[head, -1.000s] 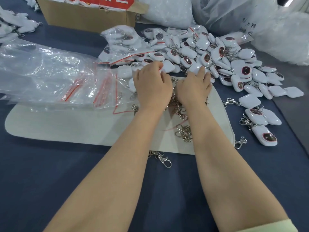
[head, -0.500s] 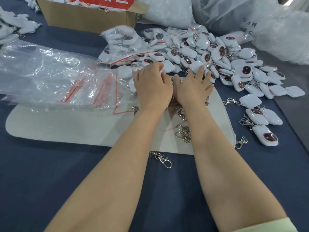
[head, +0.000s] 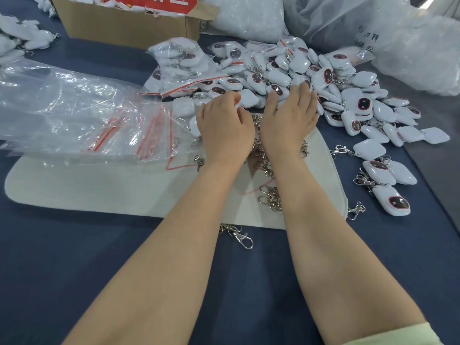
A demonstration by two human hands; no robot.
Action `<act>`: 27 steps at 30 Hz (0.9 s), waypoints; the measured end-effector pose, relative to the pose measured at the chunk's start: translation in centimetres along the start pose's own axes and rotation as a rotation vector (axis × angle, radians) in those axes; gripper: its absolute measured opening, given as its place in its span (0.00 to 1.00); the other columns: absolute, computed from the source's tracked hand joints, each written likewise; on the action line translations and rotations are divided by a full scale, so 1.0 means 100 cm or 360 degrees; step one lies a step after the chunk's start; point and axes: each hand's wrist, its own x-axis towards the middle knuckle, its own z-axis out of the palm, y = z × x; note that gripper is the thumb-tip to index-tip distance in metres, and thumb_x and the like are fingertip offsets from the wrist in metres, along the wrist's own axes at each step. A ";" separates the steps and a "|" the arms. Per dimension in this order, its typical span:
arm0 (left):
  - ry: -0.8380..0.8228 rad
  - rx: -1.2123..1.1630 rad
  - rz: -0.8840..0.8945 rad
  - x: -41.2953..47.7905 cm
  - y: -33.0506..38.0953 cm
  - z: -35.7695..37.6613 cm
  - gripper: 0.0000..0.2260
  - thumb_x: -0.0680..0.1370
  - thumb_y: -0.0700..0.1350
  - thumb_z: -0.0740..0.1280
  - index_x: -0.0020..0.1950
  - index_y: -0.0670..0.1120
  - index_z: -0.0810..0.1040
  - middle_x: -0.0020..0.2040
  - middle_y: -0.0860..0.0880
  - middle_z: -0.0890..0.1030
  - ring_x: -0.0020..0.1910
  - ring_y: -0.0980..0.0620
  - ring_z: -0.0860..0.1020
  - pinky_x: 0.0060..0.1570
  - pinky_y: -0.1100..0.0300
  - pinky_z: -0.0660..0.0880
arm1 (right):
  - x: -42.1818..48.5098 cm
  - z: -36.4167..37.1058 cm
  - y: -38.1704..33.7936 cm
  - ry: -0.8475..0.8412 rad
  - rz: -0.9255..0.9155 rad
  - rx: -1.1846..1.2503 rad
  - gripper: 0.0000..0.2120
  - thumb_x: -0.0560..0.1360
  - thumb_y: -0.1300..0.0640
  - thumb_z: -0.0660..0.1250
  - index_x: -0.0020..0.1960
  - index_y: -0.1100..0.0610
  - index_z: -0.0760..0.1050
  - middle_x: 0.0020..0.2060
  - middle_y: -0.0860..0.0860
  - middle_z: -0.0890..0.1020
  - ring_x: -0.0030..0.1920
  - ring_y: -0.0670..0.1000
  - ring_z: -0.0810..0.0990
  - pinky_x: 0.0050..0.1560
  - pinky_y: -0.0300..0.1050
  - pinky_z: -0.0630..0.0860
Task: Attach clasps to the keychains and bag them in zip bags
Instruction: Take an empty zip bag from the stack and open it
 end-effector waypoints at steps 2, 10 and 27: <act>0.0001 0.0013 0.0009 0.000 0.000 0.000 0.15 0.78 0.41 0.58 0.63 0.45 0.75 0.60 0.49 0.78 0.64 0.49 0.70 0.71 0.53 0.55 | -0.003 -0.002 -0.005 0.0177 -0.0143 0.0277 0.24 0.82 0.54 0.55 0.74 0.65 0.59 0.75 0.59 0.60 0.76 0.57 0.55 0.75 0.49 0.50; 0.0013 0.0010 0.0004 0.001 0.000 0.001 0.15 0.77 0.41 0.59 0.62 0.45 0.75 0.59 0.48 0.78 0.63 0.48 0.70 0.70 0.54 0.55 | -0.004 -0.001 0.000 -0.0263 -0.0160 0.0021 0.20 0.79 0.58 0.60 0.70 0.61 0.67 0.67 0.58 0.71 0.69 0.57 0.67 0.69 0.48 0.61; 0.0166 -0.0363 0.0001 -0.001 0.003 0.000 0.13 0.79 0.42 0.59 0.62 0.42 0.75 0.58 0.47 0.79 0.59 0.49 0.74 0.65 0.55 0.64 | 0.002 -0.002 -0.007 -0.0123 0.0349 0.1453 0.11 0.83 0.58 0.53 0.60 0.60 0.70 0.49 0.55 0.79 0.42 0.53 0.84 0.46 0.46 0.79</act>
